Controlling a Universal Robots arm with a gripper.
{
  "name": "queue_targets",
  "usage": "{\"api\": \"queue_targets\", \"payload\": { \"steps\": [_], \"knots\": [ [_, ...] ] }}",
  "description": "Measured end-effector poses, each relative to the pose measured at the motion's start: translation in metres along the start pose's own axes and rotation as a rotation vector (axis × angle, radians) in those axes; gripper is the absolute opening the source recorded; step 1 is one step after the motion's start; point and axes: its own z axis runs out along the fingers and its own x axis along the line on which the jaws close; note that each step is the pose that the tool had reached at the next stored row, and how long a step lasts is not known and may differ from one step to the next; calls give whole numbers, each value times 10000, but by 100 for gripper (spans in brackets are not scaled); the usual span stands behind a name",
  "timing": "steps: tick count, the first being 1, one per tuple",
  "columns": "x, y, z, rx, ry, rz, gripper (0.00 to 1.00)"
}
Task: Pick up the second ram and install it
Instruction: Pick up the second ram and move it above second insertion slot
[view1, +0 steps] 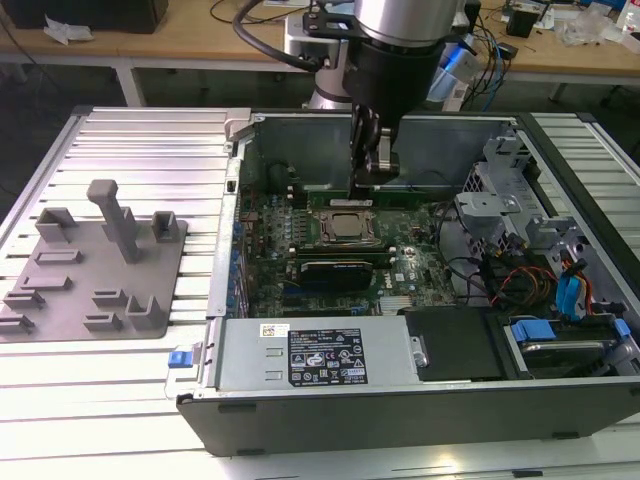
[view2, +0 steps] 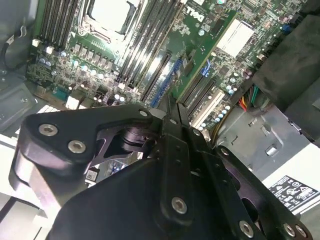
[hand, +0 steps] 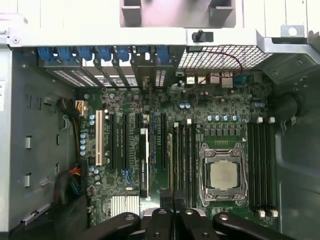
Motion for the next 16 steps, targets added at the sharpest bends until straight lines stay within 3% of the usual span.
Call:
{"api": "queue_targets", "payload": {
  "steps": [6,7,12,16],
  "knots": [
    [-121,52,95,110,-16,-3,9],
    [-150,54,137,132,-19,-3,9],
    [-237,56,272,145,-18,-4,9],
    [-252,58,337,146,-17,-4,9]
  ]
}}
